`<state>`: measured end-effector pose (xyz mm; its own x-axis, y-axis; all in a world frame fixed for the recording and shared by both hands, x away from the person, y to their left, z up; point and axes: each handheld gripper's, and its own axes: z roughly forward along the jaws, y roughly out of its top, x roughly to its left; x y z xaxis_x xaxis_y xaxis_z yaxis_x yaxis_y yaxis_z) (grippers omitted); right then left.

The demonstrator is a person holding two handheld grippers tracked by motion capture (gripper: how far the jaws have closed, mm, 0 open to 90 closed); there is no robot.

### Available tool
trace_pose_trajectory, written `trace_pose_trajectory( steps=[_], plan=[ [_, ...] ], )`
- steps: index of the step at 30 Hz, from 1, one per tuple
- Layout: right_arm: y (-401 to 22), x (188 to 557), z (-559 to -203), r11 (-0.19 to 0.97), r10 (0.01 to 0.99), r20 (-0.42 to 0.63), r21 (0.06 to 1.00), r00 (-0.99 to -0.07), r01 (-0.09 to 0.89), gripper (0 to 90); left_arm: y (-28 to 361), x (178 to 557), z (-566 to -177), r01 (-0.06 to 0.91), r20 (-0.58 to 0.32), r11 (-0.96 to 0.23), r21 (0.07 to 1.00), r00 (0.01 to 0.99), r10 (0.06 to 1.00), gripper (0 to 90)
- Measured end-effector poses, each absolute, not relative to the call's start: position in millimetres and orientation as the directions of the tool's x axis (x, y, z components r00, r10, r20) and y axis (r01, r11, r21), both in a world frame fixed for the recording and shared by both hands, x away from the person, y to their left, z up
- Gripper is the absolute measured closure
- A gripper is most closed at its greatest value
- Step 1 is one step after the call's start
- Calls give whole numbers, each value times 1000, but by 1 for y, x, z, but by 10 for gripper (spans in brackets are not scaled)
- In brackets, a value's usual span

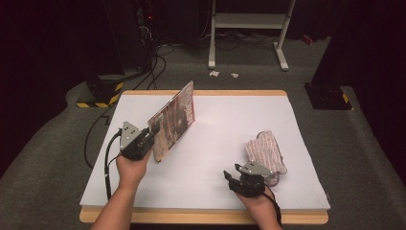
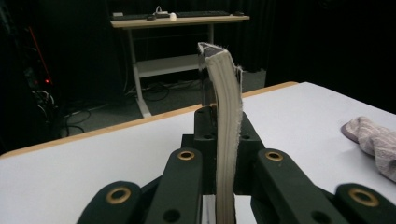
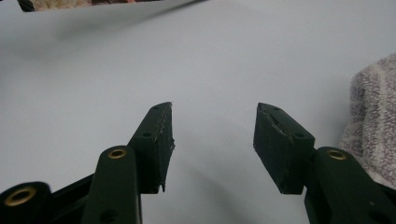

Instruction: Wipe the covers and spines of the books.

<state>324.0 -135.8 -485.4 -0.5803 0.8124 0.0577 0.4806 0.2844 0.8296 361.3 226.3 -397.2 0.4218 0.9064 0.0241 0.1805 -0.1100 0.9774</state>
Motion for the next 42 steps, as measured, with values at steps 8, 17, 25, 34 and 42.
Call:
trace_pose_trajectory(
  steps=[8,17,25,34,42],
  plan=[
    [-133,324,-486,291,808,57,827,-586,482,474,205,346,-408,160,33,-133,978,513,858,840],
    [-133,324,-487,296,807,51,826,-588,479,474,175,335,-427,181,37,-183,966,604,796,839],
    [-128,323,-488,304,800,53,823,-597,480,475,162,325,-449,232,-3,-208,950,674,739,838],
    [-116,321,-487,323,779,42,827,-625,459,484,152,319,-476,266,-16,-250,931,714,700,837],
    [-95,337,-483,345,772,7,835,-636,429,485,149,315,-489,262,-12,-266,928,733,680,830]
  ],
)
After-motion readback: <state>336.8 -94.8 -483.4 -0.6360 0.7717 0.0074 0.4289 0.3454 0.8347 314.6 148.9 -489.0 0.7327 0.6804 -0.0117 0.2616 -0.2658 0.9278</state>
